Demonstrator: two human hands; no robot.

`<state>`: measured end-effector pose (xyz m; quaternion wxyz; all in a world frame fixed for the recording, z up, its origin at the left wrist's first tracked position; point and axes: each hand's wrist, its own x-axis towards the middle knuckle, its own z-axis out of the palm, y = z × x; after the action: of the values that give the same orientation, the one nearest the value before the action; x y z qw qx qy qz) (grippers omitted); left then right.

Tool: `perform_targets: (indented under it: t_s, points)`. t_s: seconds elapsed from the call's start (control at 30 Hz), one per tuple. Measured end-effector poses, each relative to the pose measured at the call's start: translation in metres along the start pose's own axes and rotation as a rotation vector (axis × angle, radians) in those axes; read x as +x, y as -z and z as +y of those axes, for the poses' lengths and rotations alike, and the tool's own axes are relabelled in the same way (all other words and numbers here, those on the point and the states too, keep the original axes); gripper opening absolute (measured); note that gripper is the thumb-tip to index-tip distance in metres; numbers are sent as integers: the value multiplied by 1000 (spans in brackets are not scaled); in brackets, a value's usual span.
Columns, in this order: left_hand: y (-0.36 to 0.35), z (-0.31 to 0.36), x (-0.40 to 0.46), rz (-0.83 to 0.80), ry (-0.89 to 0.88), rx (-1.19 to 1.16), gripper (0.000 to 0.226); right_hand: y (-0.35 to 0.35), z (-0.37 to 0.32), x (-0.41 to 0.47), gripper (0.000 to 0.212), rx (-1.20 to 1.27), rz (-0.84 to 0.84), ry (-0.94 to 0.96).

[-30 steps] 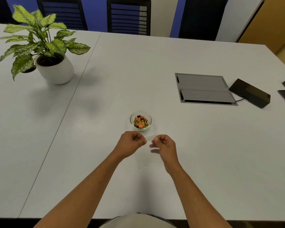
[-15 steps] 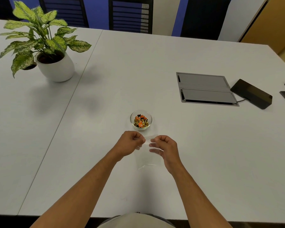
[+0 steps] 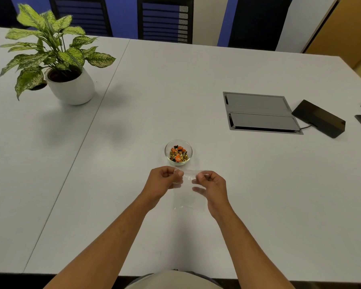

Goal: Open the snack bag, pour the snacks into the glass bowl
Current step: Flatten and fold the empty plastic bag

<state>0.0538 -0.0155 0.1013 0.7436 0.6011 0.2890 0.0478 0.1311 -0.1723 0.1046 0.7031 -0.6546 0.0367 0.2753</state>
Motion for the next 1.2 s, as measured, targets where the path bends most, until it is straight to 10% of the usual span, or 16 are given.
perform_targets:
  t_s: [1.2]
  points:
    - [-2,-6,-5,173,-60,-32,14,-3,11,2,16,143,-60,-33]
